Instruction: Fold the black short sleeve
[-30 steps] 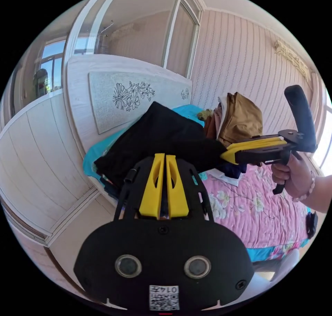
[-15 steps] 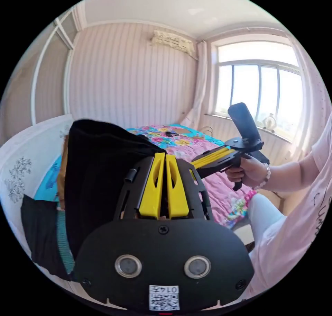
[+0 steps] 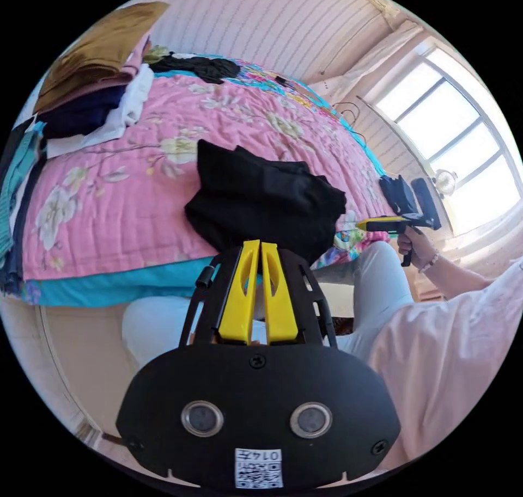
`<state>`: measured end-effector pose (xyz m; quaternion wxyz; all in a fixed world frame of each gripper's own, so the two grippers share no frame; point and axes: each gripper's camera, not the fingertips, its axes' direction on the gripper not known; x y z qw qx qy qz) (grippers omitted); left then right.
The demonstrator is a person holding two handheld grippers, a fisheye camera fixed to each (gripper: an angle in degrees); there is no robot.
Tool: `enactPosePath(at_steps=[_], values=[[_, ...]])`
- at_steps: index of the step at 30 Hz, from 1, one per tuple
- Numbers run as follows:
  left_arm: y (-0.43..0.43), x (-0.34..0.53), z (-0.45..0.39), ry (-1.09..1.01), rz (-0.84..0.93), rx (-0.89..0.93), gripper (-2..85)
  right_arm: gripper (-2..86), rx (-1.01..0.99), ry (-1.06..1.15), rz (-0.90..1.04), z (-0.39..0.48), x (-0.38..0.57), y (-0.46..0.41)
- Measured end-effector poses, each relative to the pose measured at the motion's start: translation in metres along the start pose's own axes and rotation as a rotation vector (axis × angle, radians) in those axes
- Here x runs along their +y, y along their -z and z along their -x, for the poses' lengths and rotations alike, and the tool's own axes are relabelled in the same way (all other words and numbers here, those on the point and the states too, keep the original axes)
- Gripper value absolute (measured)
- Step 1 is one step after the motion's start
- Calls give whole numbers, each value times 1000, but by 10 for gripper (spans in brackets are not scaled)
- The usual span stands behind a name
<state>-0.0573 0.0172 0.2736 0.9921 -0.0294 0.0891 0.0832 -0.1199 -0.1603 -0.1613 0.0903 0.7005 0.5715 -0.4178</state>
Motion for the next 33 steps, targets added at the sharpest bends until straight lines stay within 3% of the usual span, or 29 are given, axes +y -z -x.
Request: enactPosePath(at_steps=[4, 7, 11, 15, 19, 22, 25, 30, 33], values=[[-13, -9, 14, 107, 4, 10, 34, 65, 38, 2, -157, 0, -29, 29], [-32, -22, 8, 129, 22, 22, 53, 82, -31, -1, -154, -8, -40, 43], [-59, -43, -11, 106, 3, 89, 76, 93, -21, 1, -112, -16, -42, 54], [-77, -51, -34, 35, 68, 77, 77, 87, -115, -48, -260, -37, -25, 105], [-70, -44, -60, -76, 115, 59, 75, 98, -144, 35, -181, -37, -8, 121], [-56, -32, -85, -196, 71, -63, 76, 104, -78, 110, -101, -30, 1, 119], [-80, -31, -96, -186, 123, -66, 71, 60, -34, 106, 0, -36, 3, 111], [-103, -42, -102, -83, 126, -67, 28, 16, -314, -14, -91, -72, 21, 149], [-100, -40, -100, -66, 116, -17, 4, 10, -326, 19, -139, -85, 38, 188]])
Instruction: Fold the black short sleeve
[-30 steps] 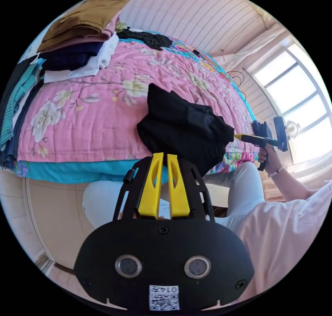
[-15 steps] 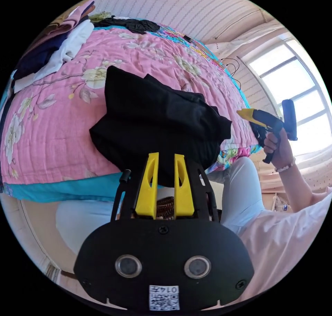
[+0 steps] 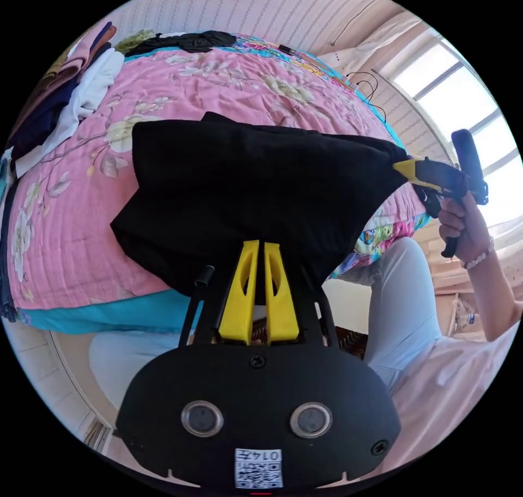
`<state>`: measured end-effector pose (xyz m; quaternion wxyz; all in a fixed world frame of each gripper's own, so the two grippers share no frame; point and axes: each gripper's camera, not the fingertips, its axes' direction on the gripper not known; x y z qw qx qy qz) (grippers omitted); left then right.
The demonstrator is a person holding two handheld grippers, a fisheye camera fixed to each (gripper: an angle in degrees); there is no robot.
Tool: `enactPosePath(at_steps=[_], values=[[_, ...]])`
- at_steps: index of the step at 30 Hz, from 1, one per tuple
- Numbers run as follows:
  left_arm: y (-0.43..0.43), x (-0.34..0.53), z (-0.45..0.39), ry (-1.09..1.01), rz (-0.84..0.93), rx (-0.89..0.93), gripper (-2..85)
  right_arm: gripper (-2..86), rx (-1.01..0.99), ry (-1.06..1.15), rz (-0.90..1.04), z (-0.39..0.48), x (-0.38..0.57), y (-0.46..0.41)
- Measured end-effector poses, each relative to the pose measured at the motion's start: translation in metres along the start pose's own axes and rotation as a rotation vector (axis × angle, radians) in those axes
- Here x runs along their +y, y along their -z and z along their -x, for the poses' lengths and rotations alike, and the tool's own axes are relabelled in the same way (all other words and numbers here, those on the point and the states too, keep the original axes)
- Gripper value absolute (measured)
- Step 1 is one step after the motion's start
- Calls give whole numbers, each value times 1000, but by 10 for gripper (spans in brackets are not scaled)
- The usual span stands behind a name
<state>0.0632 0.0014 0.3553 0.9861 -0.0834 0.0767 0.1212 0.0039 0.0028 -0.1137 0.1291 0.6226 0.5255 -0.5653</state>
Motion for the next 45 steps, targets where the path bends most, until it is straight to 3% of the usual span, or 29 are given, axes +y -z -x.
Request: enactPosePath(at_steps=[7, 14, 19, 25, 30, 33, 37, 39, 45], values=[[106, 46, -42, -201, -283, -60, -9, 7, -250, 114, -244, 17, 34, 111], [238, 102, -69, -439, -820, 46, -10, 6, -539, 306, -449, 28, 73, 208], [277, 84, -89, -493, -893, 71, -10, 7, -437, 471, -501, 64, 91, 272], [313, 40, -77, -353, -1048, 182, -10, 9, -264, 467, -677, 89, 76, 344], [264, -26, -86, -417, -840, 47, -9, 14, 24, 315, -582, 76, 7, 345], [163, -56, -89, -339, -513, 23, -5, 24, 271, 92, -460, 23, -35, 316], [54, -49, -99, -289, -169, 84, 30, 42, 161, -26, -375, -32, -22, 286], [-9, -37, -108, -272, 26, 43, 77, 43, 203, -56, -357, -42, 0, 275], [-62, -43, -129, -300, 128, -135, 86, 55, 245, -274, -224, -80, 74, 232]])
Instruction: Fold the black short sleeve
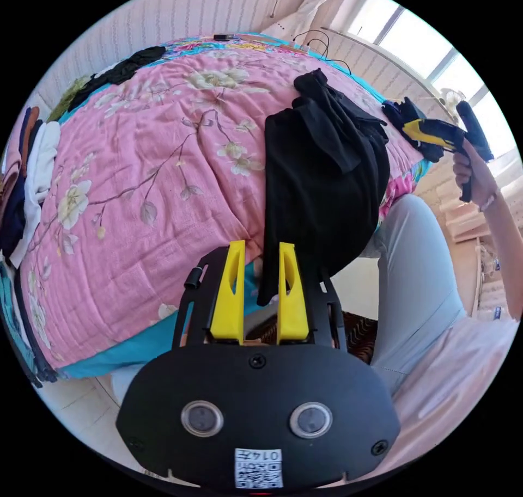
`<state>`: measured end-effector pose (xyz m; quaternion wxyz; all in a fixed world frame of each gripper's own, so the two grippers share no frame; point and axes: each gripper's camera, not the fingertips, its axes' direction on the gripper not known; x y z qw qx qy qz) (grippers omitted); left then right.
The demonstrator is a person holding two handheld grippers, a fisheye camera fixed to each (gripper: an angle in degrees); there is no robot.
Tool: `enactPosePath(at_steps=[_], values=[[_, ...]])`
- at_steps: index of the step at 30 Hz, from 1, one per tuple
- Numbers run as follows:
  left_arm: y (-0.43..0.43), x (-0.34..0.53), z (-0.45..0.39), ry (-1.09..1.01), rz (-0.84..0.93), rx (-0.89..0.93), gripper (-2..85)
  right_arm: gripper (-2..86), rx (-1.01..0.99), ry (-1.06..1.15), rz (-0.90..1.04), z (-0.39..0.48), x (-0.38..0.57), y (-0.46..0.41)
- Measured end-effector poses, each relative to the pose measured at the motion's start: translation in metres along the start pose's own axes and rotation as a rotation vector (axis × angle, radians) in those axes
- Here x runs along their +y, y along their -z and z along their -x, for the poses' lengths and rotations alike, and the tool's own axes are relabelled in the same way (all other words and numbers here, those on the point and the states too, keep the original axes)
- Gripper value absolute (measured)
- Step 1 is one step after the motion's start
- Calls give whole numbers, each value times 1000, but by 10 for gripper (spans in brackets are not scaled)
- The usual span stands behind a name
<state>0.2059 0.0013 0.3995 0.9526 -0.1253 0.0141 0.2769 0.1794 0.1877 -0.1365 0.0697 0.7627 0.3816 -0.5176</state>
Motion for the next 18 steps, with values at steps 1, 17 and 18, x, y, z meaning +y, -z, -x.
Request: enactPosePath(at_steps=[1, 17, 18], values=[[0, -2, -1, -19, 9, -12, 79, 69, 52, -29, 28, -5, 7, -8], [84, -8, 79, 147, -306, 326, -9, 22, -15, 144, 35, 43, -72, -20], [102, 0, 101, 208, -372, 318, -9, 26, -71, 197, 47, 57, -87, -20]])
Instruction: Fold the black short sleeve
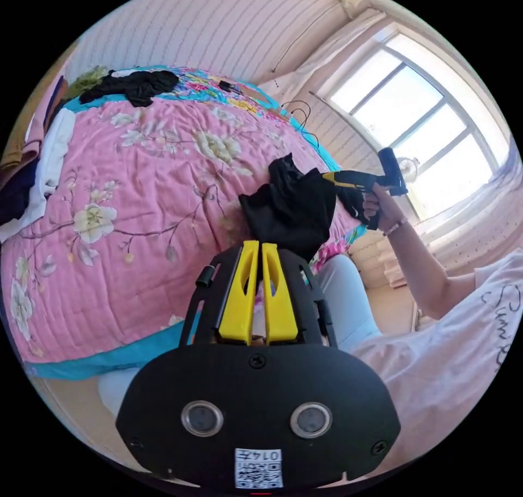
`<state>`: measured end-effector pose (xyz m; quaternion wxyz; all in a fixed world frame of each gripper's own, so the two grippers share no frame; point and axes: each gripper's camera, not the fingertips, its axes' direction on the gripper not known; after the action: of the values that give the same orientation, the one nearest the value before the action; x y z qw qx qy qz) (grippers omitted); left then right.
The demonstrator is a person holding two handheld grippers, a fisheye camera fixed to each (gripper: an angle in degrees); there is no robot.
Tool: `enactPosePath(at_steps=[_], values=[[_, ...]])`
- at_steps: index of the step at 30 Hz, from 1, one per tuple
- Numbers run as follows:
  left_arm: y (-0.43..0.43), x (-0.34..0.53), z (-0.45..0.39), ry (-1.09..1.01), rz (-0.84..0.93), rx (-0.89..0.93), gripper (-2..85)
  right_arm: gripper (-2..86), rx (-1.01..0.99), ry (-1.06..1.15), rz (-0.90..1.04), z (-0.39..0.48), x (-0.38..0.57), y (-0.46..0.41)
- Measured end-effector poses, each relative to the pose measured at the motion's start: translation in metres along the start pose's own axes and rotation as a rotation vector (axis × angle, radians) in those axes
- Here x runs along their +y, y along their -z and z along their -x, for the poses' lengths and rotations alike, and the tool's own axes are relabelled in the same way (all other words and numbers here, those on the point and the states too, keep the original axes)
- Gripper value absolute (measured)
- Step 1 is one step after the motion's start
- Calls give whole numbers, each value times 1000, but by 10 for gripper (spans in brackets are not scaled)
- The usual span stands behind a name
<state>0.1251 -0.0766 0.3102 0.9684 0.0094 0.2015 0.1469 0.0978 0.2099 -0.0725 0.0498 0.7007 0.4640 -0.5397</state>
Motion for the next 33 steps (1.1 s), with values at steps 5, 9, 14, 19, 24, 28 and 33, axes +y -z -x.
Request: enactPosePath(at_steps=[5, 9, 14, 19, 24, 28, 33], values=[[27, 4, 82, 236, -66, -236, -7, 58, -77, 121, 5, 29, -53, -29], [7, 20, 136, 437, 31, -119, 7, 62, -91, 44, 76, 22, -42, -59], [8, 33, 138, 370, 23, -201, 55, 69, 104, -74, 110, 3, 7, -74], [-24, 32, 158, 414, 145, -195, 41, 63, -26, -173, 204, -9, 32, -114], [-2, 24, 133, 186, 130, -76, -7, 17, -99, -113, 176, -4, 37, -82], [25, 44, 108, 98, 78, 245, -10, 9, -138, -39, 184, -7, 72, 1], [49, 53, 99, 191, -51, 417, -10, 8, -189, -84, 135, -12, 97, 61]])
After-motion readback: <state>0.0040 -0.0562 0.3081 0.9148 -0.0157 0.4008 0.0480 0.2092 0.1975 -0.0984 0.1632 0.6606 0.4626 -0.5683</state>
